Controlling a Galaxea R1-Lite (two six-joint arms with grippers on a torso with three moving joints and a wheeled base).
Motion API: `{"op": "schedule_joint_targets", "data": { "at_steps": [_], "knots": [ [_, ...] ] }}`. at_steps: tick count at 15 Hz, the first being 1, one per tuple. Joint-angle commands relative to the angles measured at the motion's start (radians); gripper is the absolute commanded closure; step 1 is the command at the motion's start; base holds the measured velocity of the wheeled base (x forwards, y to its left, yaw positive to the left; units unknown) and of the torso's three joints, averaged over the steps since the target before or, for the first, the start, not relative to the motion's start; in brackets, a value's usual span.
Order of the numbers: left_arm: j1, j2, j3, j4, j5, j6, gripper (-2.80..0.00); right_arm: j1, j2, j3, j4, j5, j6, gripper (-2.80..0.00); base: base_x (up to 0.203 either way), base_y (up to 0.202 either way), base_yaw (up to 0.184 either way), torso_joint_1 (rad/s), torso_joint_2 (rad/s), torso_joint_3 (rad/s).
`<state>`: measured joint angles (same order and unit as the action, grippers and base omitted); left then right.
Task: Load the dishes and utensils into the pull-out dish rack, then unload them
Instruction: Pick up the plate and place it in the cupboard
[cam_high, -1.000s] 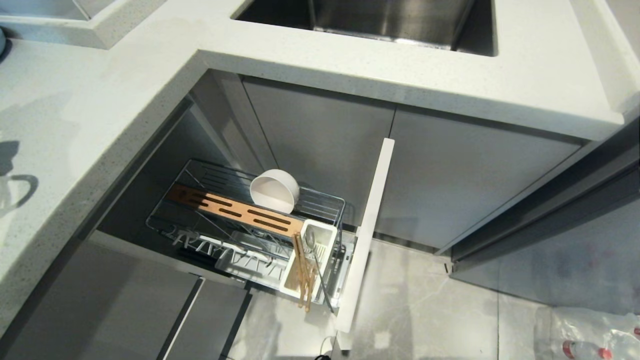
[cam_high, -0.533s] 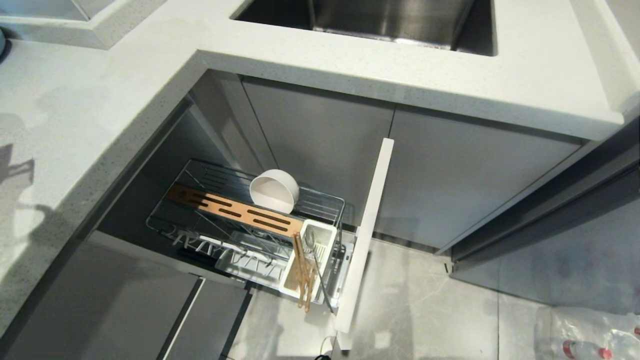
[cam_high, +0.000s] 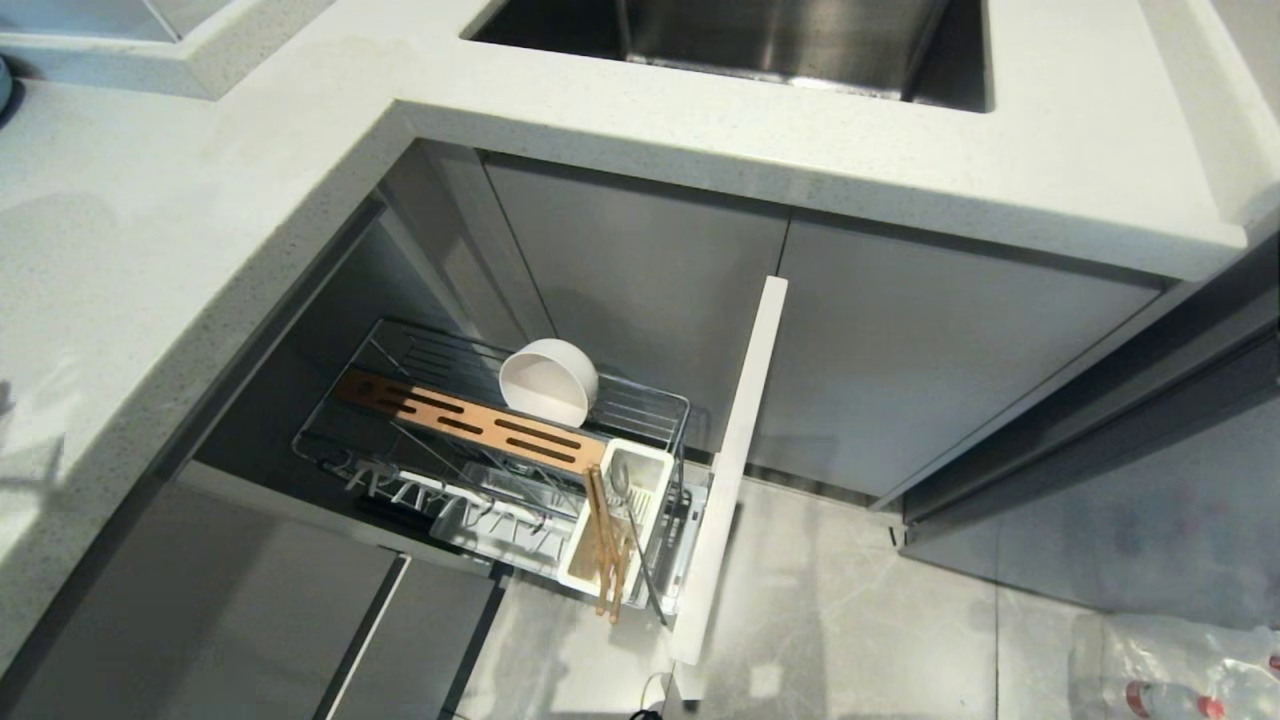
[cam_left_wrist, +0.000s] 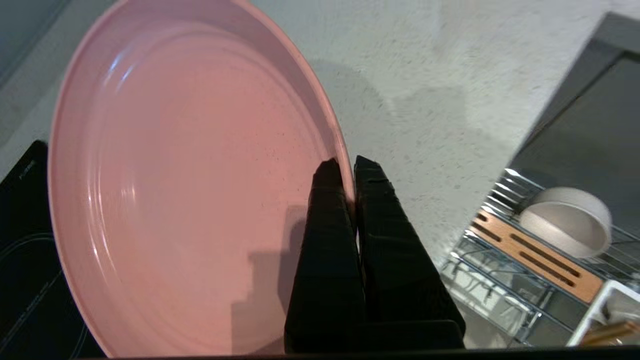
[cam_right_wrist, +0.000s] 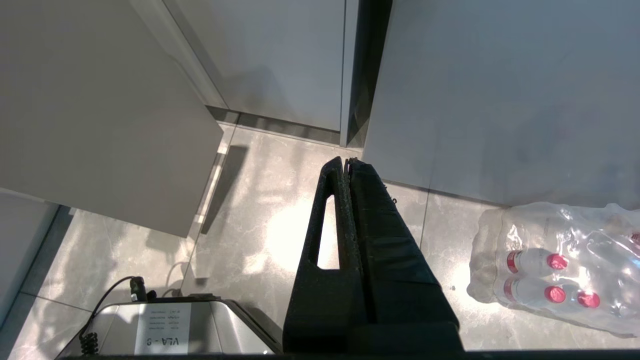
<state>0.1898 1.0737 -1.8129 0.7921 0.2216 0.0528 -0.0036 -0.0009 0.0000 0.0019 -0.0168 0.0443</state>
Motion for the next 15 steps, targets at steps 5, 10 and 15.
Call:
{"op": "schedule_joint_targets", "data": {
  "at_steps": [5,10,15],
  "knots": [
    [-0.233,-0.136,0.166,-0.174,0.120,-0.143,0.00,-0.001,0.001,0.002,0.001,0.000,0.000,0.00,0.000,0.000,0.000,0.000,0.00,0.000],
    [-0.342,-0.086,0.303,-0.664,0.121,-0.436,0.00,-0.001,0.001,0.002,0.001,0.000,0.000,0.00,0.000,0.000,0.000,0.000,0.00,0.000],
    [-0.664,-0.060,0.320,-0.739,0.119,-0.627,0.00,0.000,0.001,0.002,0.001,0.000,0.000,0.00,0.000,0.000,0.000,0.000,0.00,0.000]
  ]
}}
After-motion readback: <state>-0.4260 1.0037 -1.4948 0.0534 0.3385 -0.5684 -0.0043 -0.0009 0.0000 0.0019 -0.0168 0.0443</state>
